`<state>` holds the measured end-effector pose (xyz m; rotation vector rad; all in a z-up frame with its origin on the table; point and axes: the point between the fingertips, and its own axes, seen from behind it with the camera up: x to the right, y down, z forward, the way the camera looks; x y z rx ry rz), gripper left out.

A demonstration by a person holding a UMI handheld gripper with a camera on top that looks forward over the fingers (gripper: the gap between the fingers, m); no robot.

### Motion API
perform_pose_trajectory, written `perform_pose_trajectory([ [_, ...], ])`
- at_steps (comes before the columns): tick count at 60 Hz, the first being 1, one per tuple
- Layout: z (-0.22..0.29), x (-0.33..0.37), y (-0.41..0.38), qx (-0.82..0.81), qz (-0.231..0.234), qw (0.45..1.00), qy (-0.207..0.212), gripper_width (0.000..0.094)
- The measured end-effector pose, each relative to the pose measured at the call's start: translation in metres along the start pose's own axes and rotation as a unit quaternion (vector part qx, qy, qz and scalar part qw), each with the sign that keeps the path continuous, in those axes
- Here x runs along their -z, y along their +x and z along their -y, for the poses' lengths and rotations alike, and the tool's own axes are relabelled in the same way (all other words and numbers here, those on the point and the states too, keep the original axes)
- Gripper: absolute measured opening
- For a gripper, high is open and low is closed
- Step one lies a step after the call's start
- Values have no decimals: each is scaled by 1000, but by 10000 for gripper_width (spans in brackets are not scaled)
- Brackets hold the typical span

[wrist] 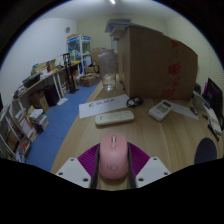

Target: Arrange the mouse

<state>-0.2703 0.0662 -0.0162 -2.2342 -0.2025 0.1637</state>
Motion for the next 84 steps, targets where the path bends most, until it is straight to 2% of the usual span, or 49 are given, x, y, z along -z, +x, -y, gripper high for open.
perform_pose_trajectory([
  [5,0,1,1,-14,7,1000,-16,399],
  [6,0,2,2,-13,8,1000,-21,360],
  [9,-1,8,3,-10,7,999,-34,332],
  [13,11,30,-2,9,24,999,-25,320],
  [18,56,81,-3,35,51,998,28,319],
  [24,132,151,47,30,41,991,121,318],
  [28,168,189,109,6,13,985,170,317],
  [31,175,206,165,0,-23,982,187,315],
  [35,161,206,241,5,-65,983,171,316],
  [38,126,197,282,-6,-83,986,145,317],
  [49,-5,139,343,-25,-91,995,39,318],
  [57,-57,112,345,-52,-83,995,7,324],
  [58,-65,110,345,-53,-83,995,-1,338],
  [59,-60,108,346,-56,-83,995,22,352],
  [67,-61,110,345,-64,-81,995,10,507],
  [69,-60,109,343,-63,-77,995,5,609],
  [70,-60,109,340,-64,-72,995,3,626],
  [74,-60,112,326,-75,-54,996,-11,863],
  [77,-62,119,323,-86,-66,994,-23,835],
  [84,-61,154,317,-87,-101,991,-21,839],
])
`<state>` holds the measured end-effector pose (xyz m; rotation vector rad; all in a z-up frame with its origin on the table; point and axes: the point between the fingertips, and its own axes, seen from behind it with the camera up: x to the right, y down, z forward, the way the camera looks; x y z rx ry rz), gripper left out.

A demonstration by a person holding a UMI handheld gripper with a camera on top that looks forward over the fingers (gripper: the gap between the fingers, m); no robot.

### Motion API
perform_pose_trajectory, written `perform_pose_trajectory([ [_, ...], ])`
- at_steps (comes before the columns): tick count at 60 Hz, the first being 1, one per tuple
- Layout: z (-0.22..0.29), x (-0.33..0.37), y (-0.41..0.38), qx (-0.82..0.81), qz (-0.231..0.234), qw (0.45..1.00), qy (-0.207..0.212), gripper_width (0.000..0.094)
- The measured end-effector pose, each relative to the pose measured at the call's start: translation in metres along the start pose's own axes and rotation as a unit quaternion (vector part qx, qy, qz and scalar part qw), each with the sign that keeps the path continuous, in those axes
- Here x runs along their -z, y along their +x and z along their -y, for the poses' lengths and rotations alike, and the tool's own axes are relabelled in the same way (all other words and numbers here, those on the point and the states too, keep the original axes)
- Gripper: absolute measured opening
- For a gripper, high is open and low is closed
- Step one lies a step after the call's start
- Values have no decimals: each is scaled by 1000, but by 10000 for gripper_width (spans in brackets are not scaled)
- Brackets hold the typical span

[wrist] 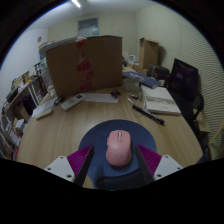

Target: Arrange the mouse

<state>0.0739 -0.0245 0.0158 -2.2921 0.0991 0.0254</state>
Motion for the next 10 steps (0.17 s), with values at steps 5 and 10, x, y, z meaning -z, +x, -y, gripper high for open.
perform_pose_trajectory([
  [5,-4,38,-8,-7,-15,1000,7,837],
  [10,-14,78,-16,-18,-35,999,9,838],
])
